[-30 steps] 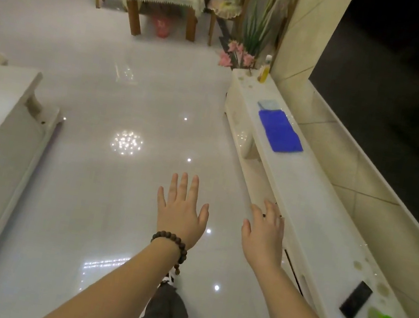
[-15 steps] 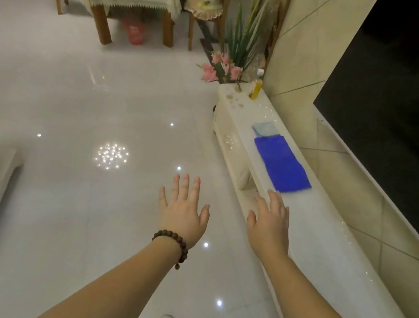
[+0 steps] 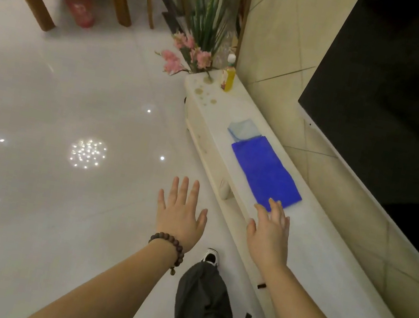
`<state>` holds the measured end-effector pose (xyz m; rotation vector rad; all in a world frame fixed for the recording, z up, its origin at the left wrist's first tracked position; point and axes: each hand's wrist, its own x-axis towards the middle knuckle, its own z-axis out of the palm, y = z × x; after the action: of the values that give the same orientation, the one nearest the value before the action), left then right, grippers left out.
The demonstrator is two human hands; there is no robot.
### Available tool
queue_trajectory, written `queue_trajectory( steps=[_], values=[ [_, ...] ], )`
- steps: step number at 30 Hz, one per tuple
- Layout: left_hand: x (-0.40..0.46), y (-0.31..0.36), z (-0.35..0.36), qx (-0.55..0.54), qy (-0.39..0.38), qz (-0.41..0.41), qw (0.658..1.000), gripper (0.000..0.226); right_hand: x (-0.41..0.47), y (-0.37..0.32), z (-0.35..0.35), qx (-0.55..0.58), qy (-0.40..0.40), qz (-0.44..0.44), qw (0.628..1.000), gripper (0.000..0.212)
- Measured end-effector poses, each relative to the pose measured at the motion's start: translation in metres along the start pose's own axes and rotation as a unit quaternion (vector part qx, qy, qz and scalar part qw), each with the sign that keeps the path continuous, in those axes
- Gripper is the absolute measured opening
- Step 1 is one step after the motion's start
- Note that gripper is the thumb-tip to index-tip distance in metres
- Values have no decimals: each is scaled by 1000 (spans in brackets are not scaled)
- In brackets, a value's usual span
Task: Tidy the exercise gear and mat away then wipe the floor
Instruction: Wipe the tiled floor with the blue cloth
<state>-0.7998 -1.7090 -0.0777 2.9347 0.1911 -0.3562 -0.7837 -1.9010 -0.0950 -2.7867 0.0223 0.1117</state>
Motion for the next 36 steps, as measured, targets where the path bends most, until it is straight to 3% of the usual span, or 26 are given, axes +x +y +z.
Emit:
queue_trajectory(
  steps=[11,21,27,30,36],
  values=[
    [218,72,15,24,-71,52,996,65,198,54,23,6,-50,71,996,40],
    [356,83,116,63,-145,119,980,67,258,127,119,-4,-85,179,980,38],
    [438,99,195,100,-145,233,956,71,275,166,192,-3,-71,252,965,42],
    [471,102,229,132,-144,263,945,72,283,171,219,0,-53,320,946,50],
    [500,92,263,107,-148,244,953,71,300,180,249,62,-2,476,877,78]
  ],
)
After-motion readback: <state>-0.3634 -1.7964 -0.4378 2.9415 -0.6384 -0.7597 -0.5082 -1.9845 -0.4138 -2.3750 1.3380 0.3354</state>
